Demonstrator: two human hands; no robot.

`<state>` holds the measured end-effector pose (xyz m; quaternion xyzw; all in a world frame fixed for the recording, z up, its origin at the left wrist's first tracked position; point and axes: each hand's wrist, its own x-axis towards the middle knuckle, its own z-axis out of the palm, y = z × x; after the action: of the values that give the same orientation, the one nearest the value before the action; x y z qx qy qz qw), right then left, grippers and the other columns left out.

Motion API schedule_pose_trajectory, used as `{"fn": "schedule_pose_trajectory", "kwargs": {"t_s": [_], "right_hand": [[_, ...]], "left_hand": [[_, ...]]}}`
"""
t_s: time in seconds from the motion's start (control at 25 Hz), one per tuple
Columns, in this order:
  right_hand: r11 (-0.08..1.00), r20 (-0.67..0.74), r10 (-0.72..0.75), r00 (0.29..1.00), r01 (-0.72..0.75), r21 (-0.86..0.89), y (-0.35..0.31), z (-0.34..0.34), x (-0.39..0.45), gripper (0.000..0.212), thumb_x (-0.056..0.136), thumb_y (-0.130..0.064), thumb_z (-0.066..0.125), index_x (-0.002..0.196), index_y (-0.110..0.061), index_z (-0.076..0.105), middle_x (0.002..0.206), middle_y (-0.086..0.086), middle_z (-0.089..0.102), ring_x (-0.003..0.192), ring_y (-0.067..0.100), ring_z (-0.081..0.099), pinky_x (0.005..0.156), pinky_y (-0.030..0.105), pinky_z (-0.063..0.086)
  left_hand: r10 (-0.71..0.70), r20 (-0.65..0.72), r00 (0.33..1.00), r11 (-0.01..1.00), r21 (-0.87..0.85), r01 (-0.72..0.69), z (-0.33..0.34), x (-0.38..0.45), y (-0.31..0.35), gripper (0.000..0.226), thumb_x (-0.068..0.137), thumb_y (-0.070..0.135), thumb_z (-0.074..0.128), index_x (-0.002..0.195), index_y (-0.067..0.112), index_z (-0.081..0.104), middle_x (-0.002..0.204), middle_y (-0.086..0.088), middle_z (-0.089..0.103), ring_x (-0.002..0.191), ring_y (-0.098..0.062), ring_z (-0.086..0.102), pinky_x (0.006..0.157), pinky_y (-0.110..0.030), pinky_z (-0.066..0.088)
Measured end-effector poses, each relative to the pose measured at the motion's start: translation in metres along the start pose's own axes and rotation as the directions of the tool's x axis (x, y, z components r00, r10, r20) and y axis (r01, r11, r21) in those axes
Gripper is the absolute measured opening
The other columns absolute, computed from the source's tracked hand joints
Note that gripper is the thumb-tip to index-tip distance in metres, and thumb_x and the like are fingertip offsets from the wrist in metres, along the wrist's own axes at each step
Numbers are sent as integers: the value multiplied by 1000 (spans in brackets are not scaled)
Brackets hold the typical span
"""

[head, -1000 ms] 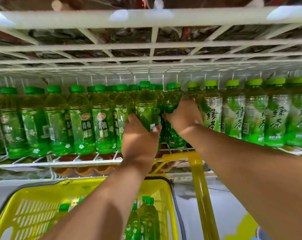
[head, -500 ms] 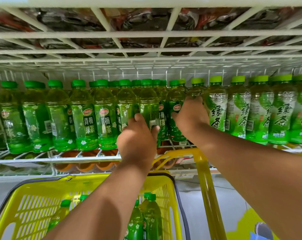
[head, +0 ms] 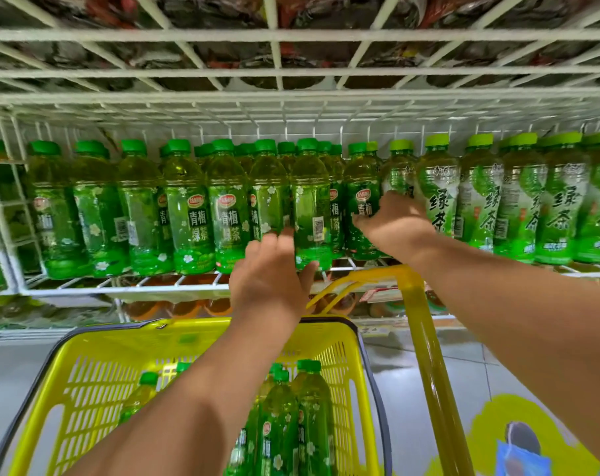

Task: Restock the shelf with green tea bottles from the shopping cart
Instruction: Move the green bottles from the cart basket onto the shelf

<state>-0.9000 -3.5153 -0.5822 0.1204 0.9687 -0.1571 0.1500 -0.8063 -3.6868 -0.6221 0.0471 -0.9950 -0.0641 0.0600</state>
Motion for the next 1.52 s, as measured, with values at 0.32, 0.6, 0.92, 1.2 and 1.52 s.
{"fn": "schedule_pose_trajectory", "kwargs": {"t_s": [0.32, 0.6, 0.92, 1.2, 1.52], "right_hand": [[903, -121, -384, 915, 346, -254, -15, 33, -76, 80, 92, -57, 48, 154, -13, 21, 158, 12, 26, 144, 32, 23, 115, 44, 28], [858, -151, -467, 871, 406, -315, -25, 88, -159, 83, 94, -56, 45, 156, -13, 13, 164, 13, 4, 150, 30, -2, 121, 48, 10], [870, -25, -454, 891, 437, -230, -24, 162, -230, 84, 93, -56, 47, 157, -18, 9, 165, 8, -3, 151, 26, -4, 122, 42, 8], [888, 113, -386, 916, 402, -224, 3, 208, -251, 86, 95, -62, 35, 157, -18, -6, 164, 6, -13, 150, 23, -13, 120, 37, -1], [958, 143, -247, 958, 263, -110, 12, 248, -263, 90, 93, -62, 43, 157, -14, 1, 164, 7, 10, 149, 25, 12, 117, 38, 20]], "left_hand": [[226, -17, 974, 974, -22, -226, -9, -39, -68, 74, 90, 54, 56, 153, 22, 35, 162, -15, 24, 150, -34, 20, 120, -48, 22], [264, -19, 964, 963, 65, -263, -21, -90, -138, 75, 93, 59, 47, 156, 23, 27, 165, -14, 10, 152, -35, 7, 122, -50, 11], [162, 140, 977, 981, 89, -175, 7, -176, -214, 80, 90, 58, 53, 156, 21, 25, 166, -15, 9, 152, -35, 8, 121, -51, 18], [-35, 319, 947, 998, 69, 14, 37, -214, -233, 84, 92, 59, 51, 159, 25, 12, 167, -10, 0, 153, -30, 0, 122, -43, 12], [-289, 505, 813, 957, 143, 251, 53, -243, -232, 88, 95, 51, 52, 158, 15, 4, 164, -13, 12, 147, -31, 21, 113, -42, 36]]}}
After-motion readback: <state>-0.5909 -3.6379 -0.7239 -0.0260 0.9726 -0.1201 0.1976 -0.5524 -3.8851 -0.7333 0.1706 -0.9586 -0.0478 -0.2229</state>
